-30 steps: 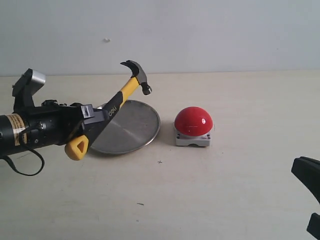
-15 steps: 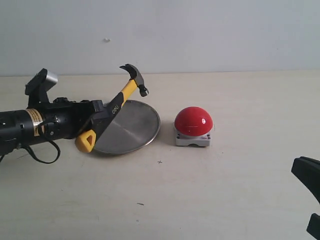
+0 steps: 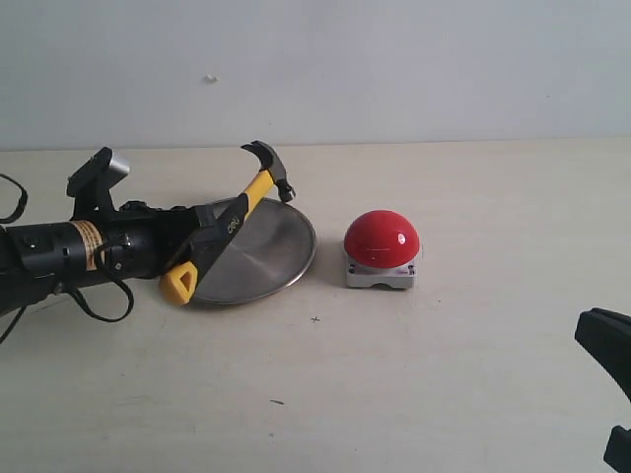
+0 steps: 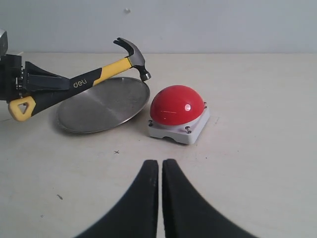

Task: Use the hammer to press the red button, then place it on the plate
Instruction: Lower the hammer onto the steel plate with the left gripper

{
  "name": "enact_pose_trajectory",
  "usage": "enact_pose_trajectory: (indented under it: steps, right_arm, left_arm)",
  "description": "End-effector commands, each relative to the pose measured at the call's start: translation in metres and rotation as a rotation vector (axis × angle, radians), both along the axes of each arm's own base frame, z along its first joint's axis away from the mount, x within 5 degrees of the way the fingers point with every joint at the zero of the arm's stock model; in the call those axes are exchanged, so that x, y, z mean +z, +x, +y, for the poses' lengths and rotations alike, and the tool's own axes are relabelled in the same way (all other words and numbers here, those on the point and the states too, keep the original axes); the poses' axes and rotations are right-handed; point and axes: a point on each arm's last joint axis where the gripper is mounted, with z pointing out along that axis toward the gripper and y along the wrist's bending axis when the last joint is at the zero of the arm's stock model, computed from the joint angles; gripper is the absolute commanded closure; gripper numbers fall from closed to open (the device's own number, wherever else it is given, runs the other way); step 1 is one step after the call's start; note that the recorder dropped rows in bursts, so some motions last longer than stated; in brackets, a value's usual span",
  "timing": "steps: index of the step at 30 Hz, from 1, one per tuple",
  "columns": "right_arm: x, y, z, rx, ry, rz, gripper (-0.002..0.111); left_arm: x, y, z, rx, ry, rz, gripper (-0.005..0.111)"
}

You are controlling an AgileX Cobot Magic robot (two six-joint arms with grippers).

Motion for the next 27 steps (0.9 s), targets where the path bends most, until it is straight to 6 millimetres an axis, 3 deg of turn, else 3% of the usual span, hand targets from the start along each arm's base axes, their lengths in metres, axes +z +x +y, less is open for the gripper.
enact_pose_trajectory:
  steps: [1,16,27]
  right_arm:
    - [-0.0015,-0.0010,0.0007,0.018,-0.014,-0.003,0.104]
    - [-0.0018,-0.0014,0.0015,0.028,-0.013,0.001,0.104]
    - [-0.0016,-0.0011,0.0010,0.021,-0.014,-0.001,0.104]
  left_arm:
    - [0.0045,0.0065,0.0042,0.072,-0.025,-0.002,0.107]
    - [-0.0005,0.0076,0.0087,0.129,0.008,0.064,0.107]
    - [-0.0030,0.0065,0.0064,0.046,0.105,0.073,0.107]
